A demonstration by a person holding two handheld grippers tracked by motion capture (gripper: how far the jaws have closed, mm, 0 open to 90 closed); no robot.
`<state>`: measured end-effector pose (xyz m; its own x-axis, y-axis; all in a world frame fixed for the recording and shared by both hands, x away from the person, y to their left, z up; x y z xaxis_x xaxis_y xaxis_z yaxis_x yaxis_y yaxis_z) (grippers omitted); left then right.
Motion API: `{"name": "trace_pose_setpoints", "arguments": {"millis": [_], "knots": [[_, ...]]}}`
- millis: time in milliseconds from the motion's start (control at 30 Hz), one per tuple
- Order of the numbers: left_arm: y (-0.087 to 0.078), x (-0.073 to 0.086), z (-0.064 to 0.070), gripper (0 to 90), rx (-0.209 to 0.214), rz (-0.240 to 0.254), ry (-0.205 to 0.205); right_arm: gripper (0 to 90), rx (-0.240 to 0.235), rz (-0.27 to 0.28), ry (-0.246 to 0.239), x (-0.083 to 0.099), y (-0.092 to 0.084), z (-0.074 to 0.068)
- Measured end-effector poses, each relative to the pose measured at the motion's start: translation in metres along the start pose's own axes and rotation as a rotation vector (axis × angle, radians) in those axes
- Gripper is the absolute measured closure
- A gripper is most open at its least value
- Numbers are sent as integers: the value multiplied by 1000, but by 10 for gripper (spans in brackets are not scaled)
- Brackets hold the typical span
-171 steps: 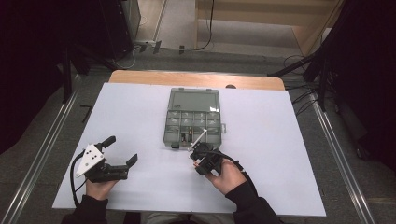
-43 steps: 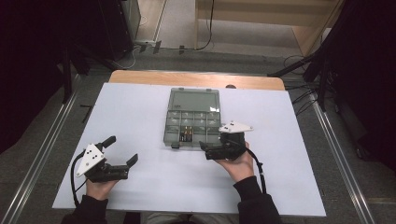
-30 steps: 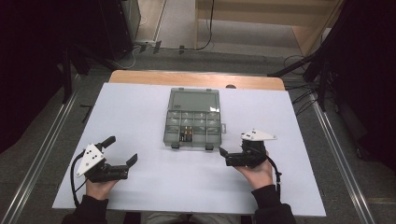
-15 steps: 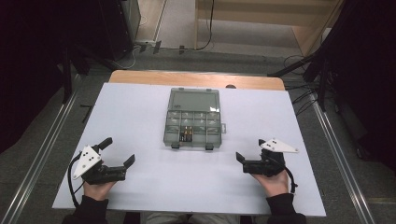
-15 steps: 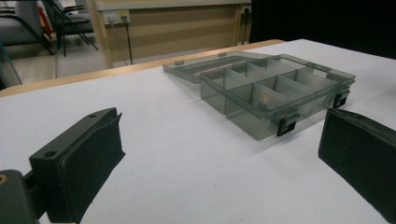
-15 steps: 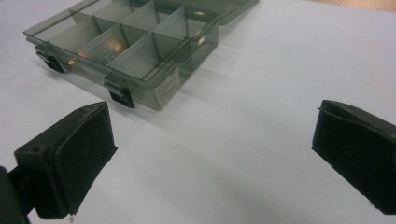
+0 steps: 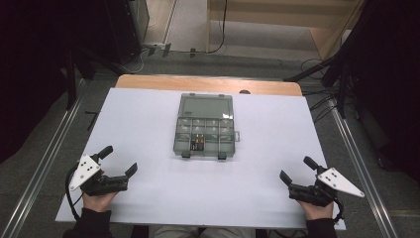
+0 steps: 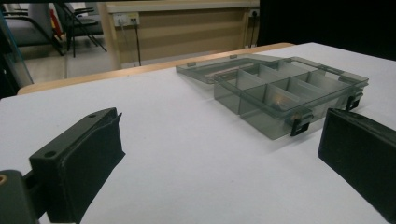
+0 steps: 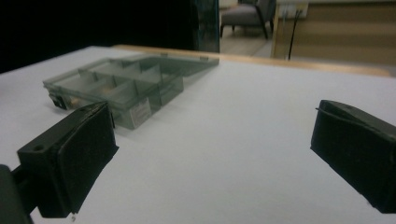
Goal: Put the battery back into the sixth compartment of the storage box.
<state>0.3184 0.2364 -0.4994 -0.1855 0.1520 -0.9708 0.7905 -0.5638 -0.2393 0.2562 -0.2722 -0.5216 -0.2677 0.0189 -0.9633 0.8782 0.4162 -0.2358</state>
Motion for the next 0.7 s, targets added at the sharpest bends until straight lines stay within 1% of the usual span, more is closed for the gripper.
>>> {"name": "trace_pose_setpoints", "arguments": {"millis": [67, 100, 167, 233, 267, 333, 400, 433, 567, 600, 700], "knots": [[-4, 0, -6, 0, -10, 8, -3, 4, -1, 54, -3, 0, -9, 4], [-6, 0, -9, 0, -16, 13, -7, 4, 5, 73, 2, 0, -12, 6], [-9, 0, -14, 0, -24, 20, -17, 4, 13, 95, 19, 1, -16, 10], [-10, 1, -17, 0, -24, 16, -13, 4, 16, 105, 43, 2, -16, 13], [-10, 2, -17, 0, -19, 11, -9, 4, 23, 102, 48, 2, -16, 14], [-8, 4, -17, 0, -1, -2, 9, 4, 31, 93, 38, 4, -13, 13], [-5, 5, -16, 0, 4, -13, 19, 4, 26, 80, 29, 6, -11, 10], [-3, 6, -15, 0, 15, -21, 27, 4, 23, 78, 22, 7, -9, 7], [2, 8, -12, 0, 34, -38, 43, 1, 20, 52, -39, 9, -4, -2], [3, 9, -12, 0, 37, -43, 45, 1, 16, 53, -46, 9, -4, -3], [5, 11, -10, 0, 53, -59, 53, 0, 15, 53, -48, 9, -4, -3]]}}
Point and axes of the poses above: each handheld gripper's, and its own axes: y roughly forward along the jaws, x roughly out of its underside, z roughly to its right, the point moved 9 cm from there along y, roughly forward along the jaws
